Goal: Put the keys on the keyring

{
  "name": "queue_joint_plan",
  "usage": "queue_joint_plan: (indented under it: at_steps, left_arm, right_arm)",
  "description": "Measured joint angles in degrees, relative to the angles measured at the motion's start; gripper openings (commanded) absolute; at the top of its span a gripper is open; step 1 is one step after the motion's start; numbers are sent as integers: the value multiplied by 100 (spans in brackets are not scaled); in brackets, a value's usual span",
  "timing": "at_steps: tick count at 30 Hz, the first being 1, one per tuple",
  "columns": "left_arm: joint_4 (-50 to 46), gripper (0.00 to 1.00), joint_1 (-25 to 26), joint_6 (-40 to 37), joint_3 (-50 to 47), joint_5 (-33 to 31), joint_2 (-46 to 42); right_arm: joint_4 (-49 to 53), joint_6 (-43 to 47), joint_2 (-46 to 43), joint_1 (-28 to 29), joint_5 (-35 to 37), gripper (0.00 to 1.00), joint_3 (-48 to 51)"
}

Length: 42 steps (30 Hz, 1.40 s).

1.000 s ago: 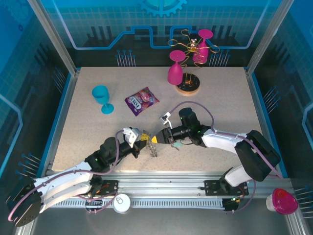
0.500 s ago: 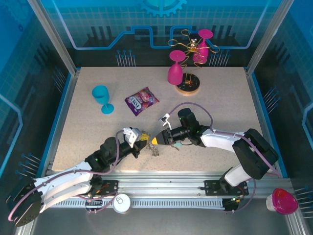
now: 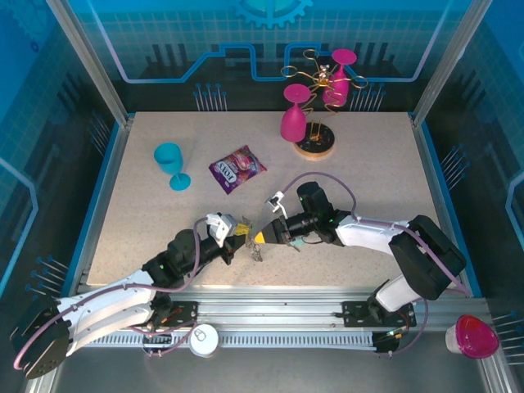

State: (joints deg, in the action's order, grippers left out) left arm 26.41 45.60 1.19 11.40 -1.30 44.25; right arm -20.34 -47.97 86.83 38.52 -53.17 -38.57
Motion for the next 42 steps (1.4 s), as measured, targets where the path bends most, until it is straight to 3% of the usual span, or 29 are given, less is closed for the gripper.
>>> queue_joint_plan:
  at_steps: [11,19,21,27,31,37,42]
  left_arm:
    - [0,0,0,2,0,2,-81]
    - [0,0,0,0,0,2,-81]
    - [0,0,0,0,0,2,-81]
    - [-2,0,0,52,0,-2,-81]
    - [-39,0,0,186,9,-2,-81]
    - [-103,0,0,323,11,0,-122]
    - [-214,0,0,341,13,2,-149]
  right_arm:
    - [898,597,-181,-162,90,0,-68]
    - [957,656,-199,-153,122,24,-81]
    - [1174,868,-289,-153,251,26,-96]
    - [2938,2702,-894,92,1641,29,-804]
    - [3351,3987,-1408,422,2732,34,-973]
    - [2138,6172,-2413,634,3805,39,232]
    - [1182,7923,-2293,791,4118,39,977]
